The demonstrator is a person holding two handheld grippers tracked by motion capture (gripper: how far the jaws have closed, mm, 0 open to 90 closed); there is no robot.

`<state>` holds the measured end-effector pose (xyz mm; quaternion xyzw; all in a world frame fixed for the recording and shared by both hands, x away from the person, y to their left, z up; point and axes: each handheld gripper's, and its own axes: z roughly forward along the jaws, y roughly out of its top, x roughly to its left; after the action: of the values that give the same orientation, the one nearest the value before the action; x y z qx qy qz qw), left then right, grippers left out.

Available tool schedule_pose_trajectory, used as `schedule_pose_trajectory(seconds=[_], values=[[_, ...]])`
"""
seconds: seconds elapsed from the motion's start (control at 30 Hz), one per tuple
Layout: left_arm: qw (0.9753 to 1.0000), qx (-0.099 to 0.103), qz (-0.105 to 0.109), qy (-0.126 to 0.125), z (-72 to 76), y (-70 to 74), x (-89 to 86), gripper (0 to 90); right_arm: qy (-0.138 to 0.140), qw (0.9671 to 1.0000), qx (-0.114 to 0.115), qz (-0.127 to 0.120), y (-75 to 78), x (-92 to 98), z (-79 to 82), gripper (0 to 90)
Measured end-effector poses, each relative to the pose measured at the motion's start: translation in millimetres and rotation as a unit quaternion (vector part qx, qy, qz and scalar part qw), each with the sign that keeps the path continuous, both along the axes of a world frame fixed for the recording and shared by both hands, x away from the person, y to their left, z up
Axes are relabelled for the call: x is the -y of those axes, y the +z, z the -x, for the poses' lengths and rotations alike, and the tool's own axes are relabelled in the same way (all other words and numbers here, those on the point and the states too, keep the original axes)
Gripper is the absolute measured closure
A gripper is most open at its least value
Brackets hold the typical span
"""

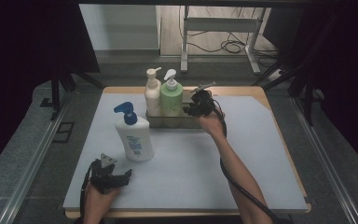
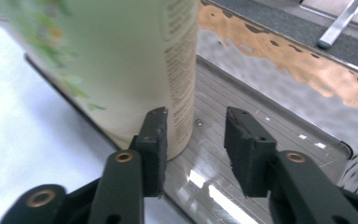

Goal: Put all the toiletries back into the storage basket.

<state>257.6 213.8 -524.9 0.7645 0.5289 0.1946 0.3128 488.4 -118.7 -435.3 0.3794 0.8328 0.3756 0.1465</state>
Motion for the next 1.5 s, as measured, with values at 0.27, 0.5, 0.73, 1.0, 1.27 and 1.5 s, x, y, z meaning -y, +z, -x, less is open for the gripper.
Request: schedule_pose_trajectory(seconds=[0.27,0.5,0.73,1.0,1.27,1.5], values=[[1.0000,0.001,0.000,0.000,0.0,-0.2,0.1,12.3,0.030,0.9994,0.016,-0.002,9.8,-0.3,16.5,43.5],[1.0000,0.001,-0.001,0.000,0.1,-0.2,0.2,12.3,0.048,0.9986,0.020,0.001,16.8,1.5,33.1,29.3],[1.0000,0.000,-0.001,0.000,0.0,0.0,0.3,12.3,0.054,0.9983,0.022,-0.006,18.5,6.6,45.9,14.6],[1.0000,-0.001,-0.002,0.000,-0.1,0.3,0.2,12.3,0.064,0.9976,0.027,0.006,18.2,11.8,62.0,3.3],[1.0000,0.000,-0.001,0.000,0.0,0.1,0.0,12.3,0.075,0.9965,0.035,0.008,18.9,20.5,80.9,0.0],[1.0000,0.000,-0.001,0.000,0.0,0.1,0.1,12.3,0.080,0.9961,0.037,0.006,20.5,30.0,94.7,0.0]])
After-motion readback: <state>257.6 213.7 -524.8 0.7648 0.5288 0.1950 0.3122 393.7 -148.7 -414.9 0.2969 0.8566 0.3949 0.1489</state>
